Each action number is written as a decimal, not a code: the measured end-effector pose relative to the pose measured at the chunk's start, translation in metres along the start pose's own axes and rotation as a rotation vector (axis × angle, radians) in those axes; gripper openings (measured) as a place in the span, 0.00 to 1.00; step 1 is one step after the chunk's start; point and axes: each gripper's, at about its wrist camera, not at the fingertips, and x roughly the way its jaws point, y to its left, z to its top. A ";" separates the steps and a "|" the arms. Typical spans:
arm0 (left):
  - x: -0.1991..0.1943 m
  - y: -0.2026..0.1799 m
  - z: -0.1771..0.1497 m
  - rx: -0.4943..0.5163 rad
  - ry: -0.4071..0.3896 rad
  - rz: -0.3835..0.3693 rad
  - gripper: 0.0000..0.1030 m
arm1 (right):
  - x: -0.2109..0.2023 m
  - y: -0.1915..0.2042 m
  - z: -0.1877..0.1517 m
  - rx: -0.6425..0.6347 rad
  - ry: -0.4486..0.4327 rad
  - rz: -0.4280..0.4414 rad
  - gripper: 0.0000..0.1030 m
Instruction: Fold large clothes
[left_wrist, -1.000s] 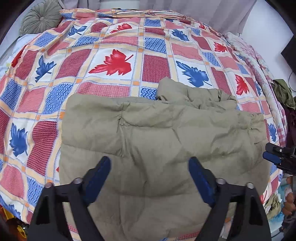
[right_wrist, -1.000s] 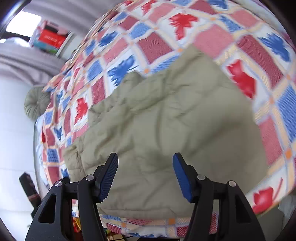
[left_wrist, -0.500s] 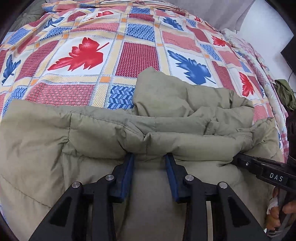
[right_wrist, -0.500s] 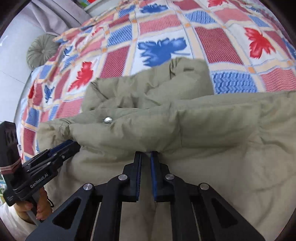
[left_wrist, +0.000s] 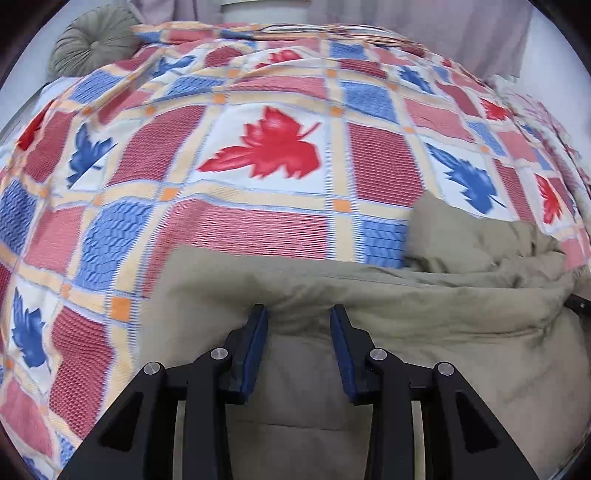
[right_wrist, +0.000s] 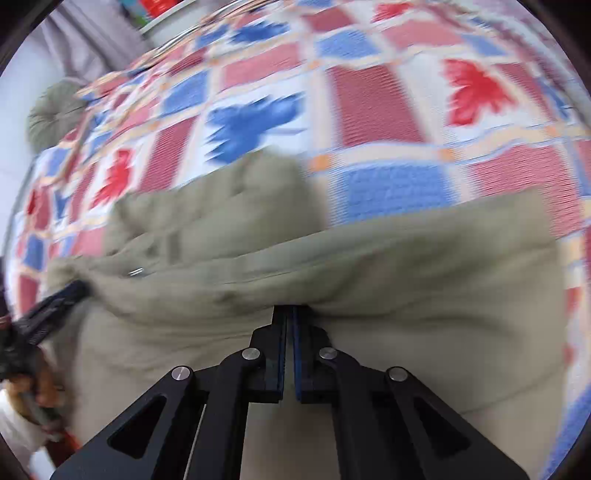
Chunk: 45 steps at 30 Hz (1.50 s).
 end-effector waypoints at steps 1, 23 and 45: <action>0.002 0.013 0.001 -0.026 0.002 0.023 0.37 | -0.005 -0.015 0.004 0.016 -0.016 -0.056 0.01; 0.029 0.019 0.003 -0.027 0.102 0.115 0.41 | 0.012 -0.093 0.014 0.273 0.017 -0.150 0.06; -0.051 0.024 -0.043 -0.013 0.153 0.081 0.62 | -0.067 -0.001 -0.065 0.238 0.022 -0.012 0.06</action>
